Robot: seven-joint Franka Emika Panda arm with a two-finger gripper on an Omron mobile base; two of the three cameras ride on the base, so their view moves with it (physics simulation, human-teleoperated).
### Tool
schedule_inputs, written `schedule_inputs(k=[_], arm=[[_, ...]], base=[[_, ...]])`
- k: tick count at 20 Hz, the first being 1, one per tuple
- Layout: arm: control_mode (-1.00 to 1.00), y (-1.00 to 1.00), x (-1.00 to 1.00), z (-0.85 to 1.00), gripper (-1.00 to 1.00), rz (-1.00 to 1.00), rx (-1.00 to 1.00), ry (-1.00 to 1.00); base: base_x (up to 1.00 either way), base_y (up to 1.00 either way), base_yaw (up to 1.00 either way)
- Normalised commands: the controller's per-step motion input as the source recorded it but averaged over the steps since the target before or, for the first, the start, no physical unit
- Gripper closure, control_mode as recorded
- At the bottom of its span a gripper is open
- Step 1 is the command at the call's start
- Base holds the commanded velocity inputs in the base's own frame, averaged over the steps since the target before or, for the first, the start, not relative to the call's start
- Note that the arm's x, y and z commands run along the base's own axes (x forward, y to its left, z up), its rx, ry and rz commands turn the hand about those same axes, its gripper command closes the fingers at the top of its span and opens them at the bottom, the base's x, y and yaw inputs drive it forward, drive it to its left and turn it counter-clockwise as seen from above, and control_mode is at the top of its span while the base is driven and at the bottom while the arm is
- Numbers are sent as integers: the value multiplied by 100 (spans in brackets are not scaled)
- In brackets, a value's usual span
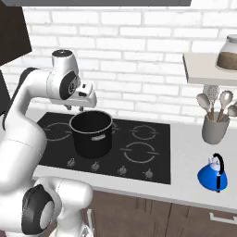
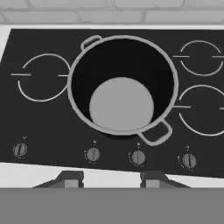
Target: Pick the kettle from the counter and place it on a stove burner. Then turn the burner on.
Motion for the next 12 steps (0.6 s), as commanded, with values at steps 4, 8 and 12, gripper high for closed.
schedule_inputs(k=[4,8,12], arm=[[-100,-41,-66,-10,-100,-8,2,-8],[-100,-100,-100,-15,-100,-17,9,-6],[-100,-100,-64,-6,-100,-13,4,-3]], base=[[0,0,0],[0,0,0],[0,0,0]])
